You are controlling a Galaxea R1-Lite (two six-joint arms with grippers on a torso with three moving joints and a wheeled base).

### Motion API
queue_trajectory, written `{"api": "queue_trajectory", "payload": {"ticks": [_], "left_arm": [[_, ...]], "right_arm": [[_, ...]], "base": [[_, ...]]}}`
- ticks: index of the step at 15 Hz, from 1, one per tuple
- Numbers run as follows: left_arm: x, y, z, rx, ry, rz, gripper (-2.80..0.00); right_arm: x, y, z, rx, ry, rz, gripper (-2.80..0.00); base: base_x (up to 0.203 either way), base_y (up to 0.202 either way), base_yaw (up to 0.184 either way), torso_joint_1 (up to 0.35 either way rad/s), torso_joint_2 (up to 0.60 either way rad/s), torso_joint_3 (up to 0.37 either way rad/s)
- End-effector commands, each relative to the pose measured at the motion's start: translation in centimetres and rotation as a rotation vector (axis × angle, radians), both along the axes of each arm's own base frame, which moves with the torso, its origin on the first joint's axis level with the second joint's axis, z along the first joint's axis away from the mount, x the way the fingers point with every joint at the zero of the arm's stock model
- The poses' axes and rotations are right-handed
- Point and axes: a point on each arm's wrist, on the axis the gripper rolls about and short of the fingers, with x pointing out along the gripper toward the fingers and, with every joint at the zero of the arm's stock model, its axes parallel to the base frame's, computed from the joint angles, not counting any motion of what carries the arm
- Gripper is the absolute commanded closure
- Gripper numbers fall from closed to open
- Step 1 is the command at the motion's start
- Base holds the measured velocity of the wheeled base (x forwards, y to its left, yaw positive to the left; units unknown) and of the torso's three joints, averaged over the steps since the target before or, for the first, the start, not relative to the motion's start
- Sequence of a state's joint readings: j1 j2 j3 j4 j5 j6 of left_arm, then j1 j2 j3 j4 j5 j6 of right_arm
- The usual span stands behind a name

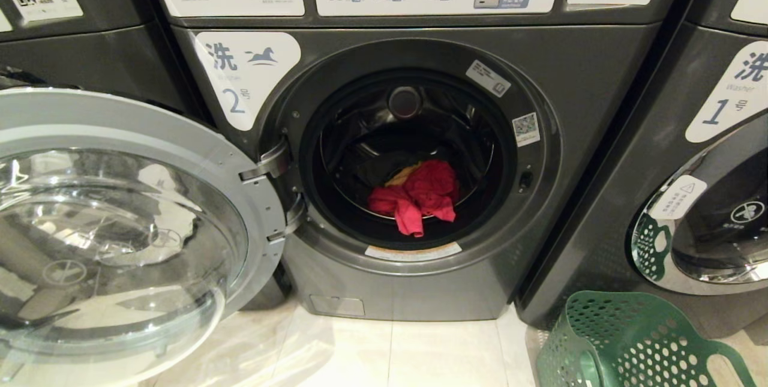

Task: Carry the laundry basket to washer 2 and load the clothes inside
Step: Close the washing machine door with the left hand

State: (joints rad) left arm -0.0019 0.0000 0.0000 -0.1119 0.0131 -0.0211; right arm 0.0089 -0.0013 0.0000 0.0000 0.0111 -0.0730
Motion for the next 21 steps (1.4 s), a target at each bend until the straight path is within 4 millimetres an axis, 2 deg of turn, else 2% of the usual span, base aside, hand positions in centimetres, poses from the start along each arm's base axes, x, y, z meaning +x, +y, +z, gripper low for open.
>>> {"api": "queue_trajectory", "payload": {"ticks": [1, 9, 12, 13, 15, 17, 18, 19, 21], "left_arm": [[0.3, 0.0, -1.1, 0.000, 0.040, 0.001, 0.00], [0.3, 0.0, -1.1, 0.001, 0.041, 0.001, 0.00], [0.3, 0.0, -1.1, 0.039, 0.041, -0.005, 0.00], [0.1, 0.0, -0.4, 0.039, 0.018, -0.006, 0.00], [-0.5, 0.0, 2.8, 0.040, -0.029, -0.004, 0.00], [0.3, 0.0, 7.5, 0.037, -0.007, 0.004, 0.00], [1.6, 0.0, 10.5, 0.036, 0.018, 0.015, 0.00], [3.7, 0.1, 14.2, 0.034, 0.043, 0.033, 0.00], [9.4, 0.2, 21.8, 0.029, 0.044, 0.078, 0.00]], "right_arm": [[0.0, 0.0, 0.0, -0.001, 0.001, 0.001, 0.00], [0.0, 0.0, 0.0, 0.000, 0.000, 0.001, 0.00], [0.0, 0.0, 0.0, -0.010, 0.001, 0.001, 0.00], [0.0, 0.0, 0.0, -0.002, 0.000, 0.000, 0.00], [0.0, 0.0, 0.0, 0.016, 0.000, -0.003, 0.00], [0.0, 0.0, 0.0, 0.018, -0.001, -0.003, 0.00], [0.0, 0.0, 0.0, 0.018, -0.002, -0.003, 0.00], [0.0, 0.0, 0.0, 0.019, -0.001, -0.003, 0.00], [0.0, 0.0, 0.0, 0.016, -0.001, -0.003, 0.00]], "base": [[-0.194, 0.000, 0.000, 0.002, 0.00, 0.006], [-0.182, 0.000, 0.001, 0.000, 0.00, 0.001], [0.000, 0.000, 0.000, 0.000, 0.00, 0.000], [0.000, 0.000, 0.000, 0.000, 0.00, 0.000], [0.000, 0.000, 0.000, 0.000, 0.00, 0.000], [0.000, 0.000, 0.000, 0.000, 0.00, 0.000], [0.000, 0.000, 0.000, 0.000, 0.00, 0.000], [0.000, 0.000, 0.000, 0.000, 0.00, 0.000], [0.000, 0.000, 0.000, 0.000, 0.00, 0.000]]}}
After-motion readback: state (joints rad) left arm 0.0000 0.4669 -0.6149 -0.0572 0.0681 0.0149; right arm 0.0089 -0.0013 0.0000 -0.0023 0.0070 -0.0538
